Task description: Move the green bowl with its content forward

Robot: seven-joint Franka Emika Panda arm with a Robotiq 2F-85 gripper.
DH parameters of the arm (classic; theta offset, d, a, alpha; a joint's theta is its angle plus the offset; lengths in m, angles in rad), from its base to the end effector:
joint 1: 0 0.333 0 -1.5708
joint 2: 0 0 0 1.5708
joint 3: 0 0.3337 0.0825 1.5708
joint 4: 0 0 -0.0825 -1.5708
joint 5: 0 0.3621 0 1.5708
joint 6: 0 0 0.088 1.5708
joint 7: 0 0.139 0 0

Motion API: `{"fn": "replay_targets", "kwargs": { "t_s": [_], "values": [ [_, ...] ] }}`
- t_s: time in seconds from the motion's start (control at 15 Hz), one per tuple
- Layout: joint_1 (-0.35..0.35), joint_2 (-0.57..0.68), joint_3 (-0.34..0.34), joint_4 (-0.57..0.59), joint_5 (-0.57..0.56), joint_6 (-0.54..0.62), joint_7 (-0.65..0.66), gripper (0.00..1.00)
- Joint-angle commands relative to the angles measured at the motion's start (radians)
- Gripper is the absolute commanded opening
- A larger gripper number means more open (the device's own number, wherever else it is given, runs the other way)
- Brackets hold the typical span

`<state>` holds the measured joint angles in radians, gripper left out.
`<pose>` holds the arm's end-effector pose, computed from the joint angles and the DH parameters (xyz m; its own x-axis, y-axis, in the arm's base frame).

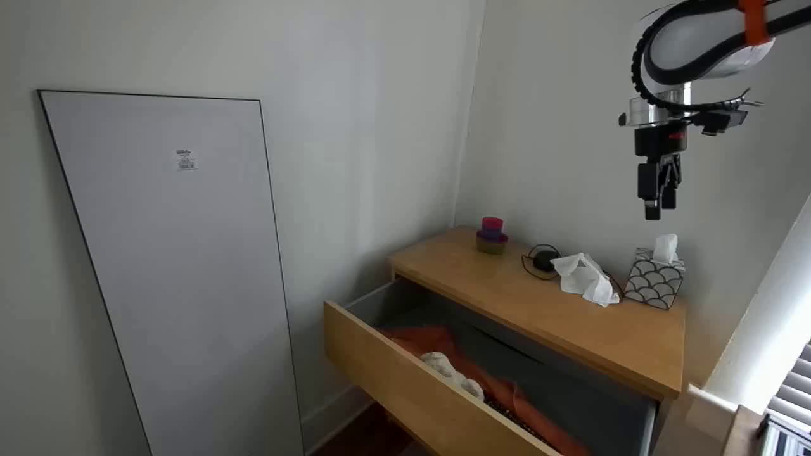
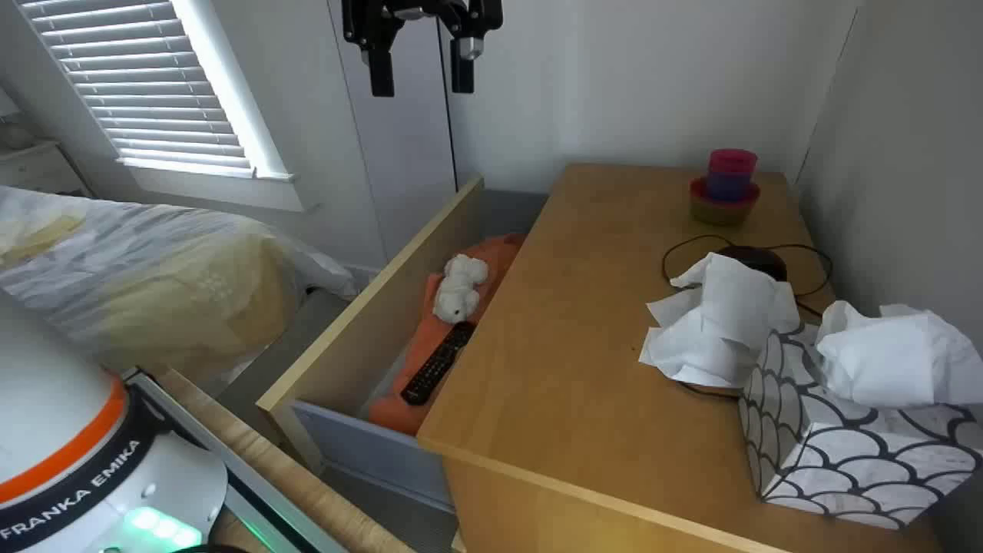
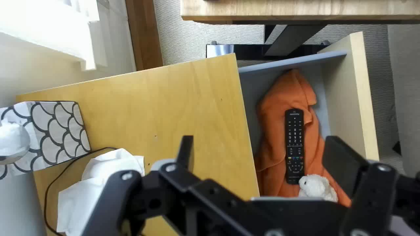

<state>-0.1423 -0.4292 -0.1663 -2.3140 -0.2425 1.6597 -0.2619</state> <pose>0.3351 -0.1449 0.4815 0.9649 0.0118 -0.2625 0.0383 -0.9947 0.0959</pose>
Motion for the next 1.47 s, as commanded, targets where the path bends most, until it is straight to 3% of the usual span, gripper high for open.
{"fn": "replay_targets", "kwargs": {
  "t_s": [0.0,0.53,0.6,0.87,1.13,1.4],
  "values": [
    [0.008,0.000,-0.007,0.001,-0.002,-0.002,0.002,1.00],
    [0.008,0.000,-0.007,0.002,-0.002,-0.002,0.002,1.00],
    [0.013,0.030,-0.011,0.014,0.034,0.038,0.026,1.00],
    [0.010,0.229,-0.016,0.107,0.218,0.236,0.182,1.00],
    [-0.020,0.462,-0.037,0.272,0.344,0.433,0.244,1.00],
    [-0.075,0.663,-0.064,0.465,0.432,0.519,0.313,1.00]
  ]
}}
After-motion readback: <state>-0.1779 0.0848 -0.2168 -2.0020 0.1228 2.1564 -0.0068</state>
